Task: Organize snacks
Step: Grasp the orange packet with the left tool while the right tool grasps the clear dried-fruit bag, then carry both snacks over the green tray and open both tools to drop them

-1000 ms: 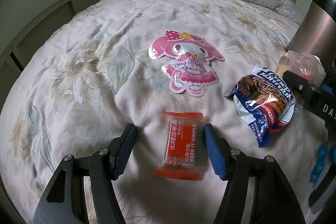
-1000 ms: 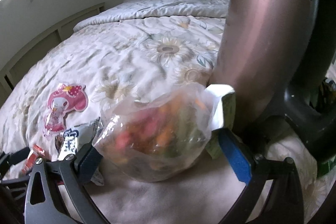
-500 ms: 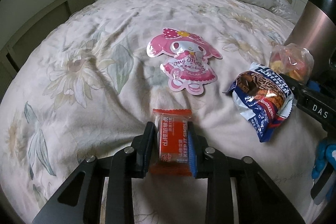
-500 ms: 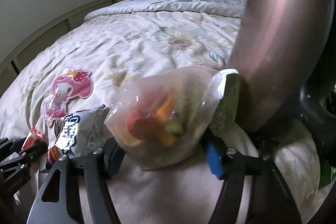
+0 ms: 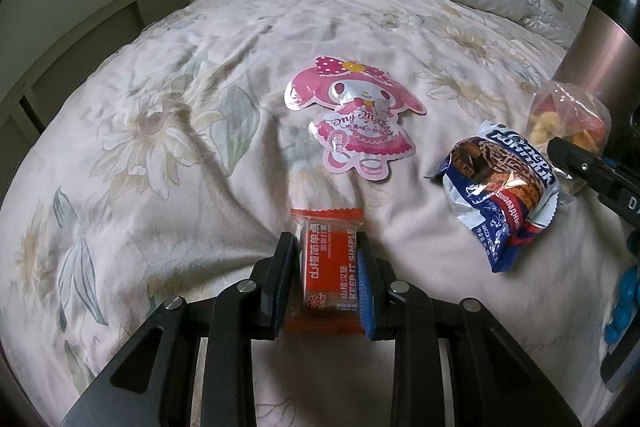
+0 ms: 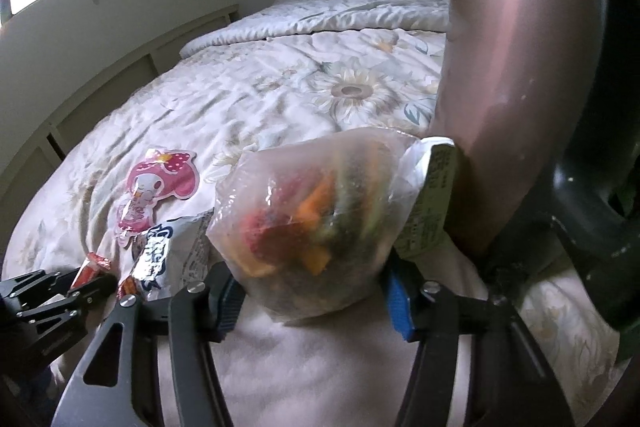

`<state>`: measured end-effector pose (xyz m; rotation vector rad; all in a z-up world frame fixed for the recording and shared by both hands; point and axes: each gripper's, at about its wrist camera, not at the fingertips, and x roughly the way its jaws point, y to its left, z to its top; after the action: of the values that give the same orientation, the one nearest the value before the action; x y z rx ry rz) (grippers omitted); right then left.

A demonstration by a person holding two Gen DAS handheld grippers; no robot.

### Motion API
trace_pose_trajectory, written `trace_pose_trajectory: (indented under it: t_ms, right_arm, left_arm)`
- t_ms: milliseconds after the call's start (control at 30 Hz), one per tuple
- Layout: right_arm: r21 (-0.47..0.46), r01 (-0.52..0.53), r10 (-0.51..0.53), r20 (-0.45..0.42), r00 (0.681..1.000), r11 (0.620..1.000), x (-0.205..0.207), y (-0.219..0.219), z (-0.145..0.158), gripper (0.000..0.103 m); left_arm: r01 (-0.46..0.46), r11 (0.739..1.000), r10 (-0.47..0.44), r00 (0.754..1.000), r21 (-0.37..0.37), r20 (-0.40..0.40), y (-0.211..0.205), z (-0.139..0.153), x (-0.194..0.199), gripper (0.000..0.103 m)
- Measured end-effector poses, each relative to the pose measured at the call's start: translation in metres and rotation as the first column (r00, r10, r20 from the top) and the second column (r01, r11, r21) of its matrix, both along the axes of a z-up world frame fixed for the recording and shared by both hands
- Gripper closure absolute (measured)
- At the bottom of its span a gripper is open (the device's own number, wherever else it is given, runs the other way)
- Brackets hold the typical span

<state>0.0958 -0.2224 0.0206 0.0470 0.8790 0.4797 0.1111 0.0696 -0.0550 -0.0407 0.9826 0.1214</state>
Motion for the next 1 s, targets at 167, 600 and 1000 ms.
trace_pose_trajectory:
  t_ms: [167,600,1000]
  right_arm:
    - [0.057,-0.023,0.023,0.011,1.000,0.998,-0.007,-0.011,0.003,0.047]
    - [0.149,-0.089,0.084,0.036,0.996,0.985,-0.034,-0.036,0.022,0.047]
    - [0.151,-0.109,0.106,0.025,0.994,0.983,-0.079,-0.054,0.037,0.047]
  left_arm:
    - [0.007,1.000,-0.007,1.000,0.016,0.017,-0.002,0.003,-0.003,0.079]
    - [0.004,0.999,-0.003,0.999,-0.033,0.044,-0.005,0.016,-0.018,0.079]
    - [0.025,0.999,-0.023,0.999,-0.030,0.048,-0.017,0.035,-0.045,0.079]
